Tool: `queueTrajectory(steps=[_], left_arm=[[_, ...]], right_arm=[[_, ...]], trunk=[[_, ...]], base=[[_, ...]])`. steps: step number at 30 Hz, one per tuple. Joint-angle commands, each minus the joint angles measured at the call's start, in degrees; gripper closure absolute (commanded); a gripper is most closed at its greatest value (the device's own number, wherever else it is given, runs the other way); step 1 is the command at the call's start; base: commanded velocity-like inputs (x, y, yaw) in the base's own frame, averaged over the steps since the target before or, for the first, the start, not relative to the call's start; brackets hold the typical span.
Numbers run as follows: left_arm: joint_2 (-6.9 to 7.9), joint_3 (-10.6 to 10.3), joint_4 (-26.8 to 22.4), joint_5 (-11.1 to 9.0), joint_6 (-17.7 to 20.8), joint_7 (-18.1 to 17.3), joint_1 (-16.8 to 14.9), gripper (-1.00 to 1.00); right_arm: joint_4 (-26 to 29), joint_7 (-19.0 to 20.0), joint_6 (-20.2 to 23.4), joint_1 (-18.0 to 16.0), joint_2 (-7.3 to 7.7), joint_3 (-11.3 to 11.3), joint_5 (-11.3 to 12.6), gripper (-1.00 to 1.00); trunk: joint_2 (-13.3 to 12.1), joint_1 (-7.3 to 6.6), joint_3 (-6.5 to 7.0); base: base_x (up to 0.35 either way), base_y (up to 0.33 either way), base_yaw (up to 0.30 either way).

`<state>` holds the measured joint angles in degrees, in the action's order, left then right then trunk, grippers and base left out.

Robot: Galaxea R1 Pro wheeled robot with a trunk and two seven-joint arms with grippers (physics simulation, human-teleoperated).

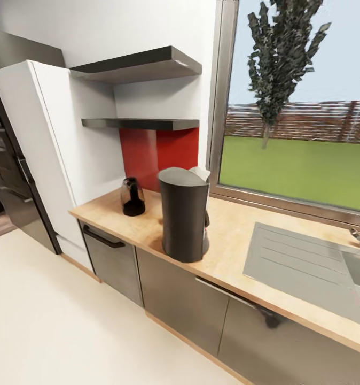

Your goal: Set up a coffee station on the kitchen countertop: keep the coffee maker on the countertop, move the bottle of coffee from the kitchen shelf to the counter next to the coffee maker, place a paper coffee filter on top of the coffee maker, put the saucer next to the coffee maker with the coffee cup on the saucer, and place the electric kettle next to the coffee maker.

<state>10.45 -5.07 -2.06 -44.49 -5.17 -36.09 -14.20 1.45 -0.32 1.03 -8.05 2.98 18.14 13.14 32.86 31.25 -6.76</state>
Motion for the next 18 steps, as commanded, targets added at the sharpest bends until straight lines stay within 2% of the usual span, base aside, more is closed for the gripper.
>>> queueTrajectory(steps=[1,10,18], left_arm=[[0.01,-0.5,0.0,-0.1,-0.5,0.0,0.0,1.0],[-0.02,-0.5,0.1,-0.1,-0.5,0.0,0.0,1.0],[-0.07,-0.6,0.0,0.1,-0.5,0.3,0.0,1.0]], right_arm=[[0.0,0.0,0.1,0.0,0.01,0.5,0.6,-1.0],[0.0,0.0,0.1,0.0,0.01,0.5,0.7,-1.0],[0.0,0.0,0.1,0.0,0.01,0.5,0.6,-1.0]], trunk=[[0.1,0.03,-0.05],[0.1,0.03,0.35],[0.1,0.03,0.39]], base=[[0.104,0.305,-0.223],[0.137,0.304,-0.222],[0.149,0.304,-0.053]])
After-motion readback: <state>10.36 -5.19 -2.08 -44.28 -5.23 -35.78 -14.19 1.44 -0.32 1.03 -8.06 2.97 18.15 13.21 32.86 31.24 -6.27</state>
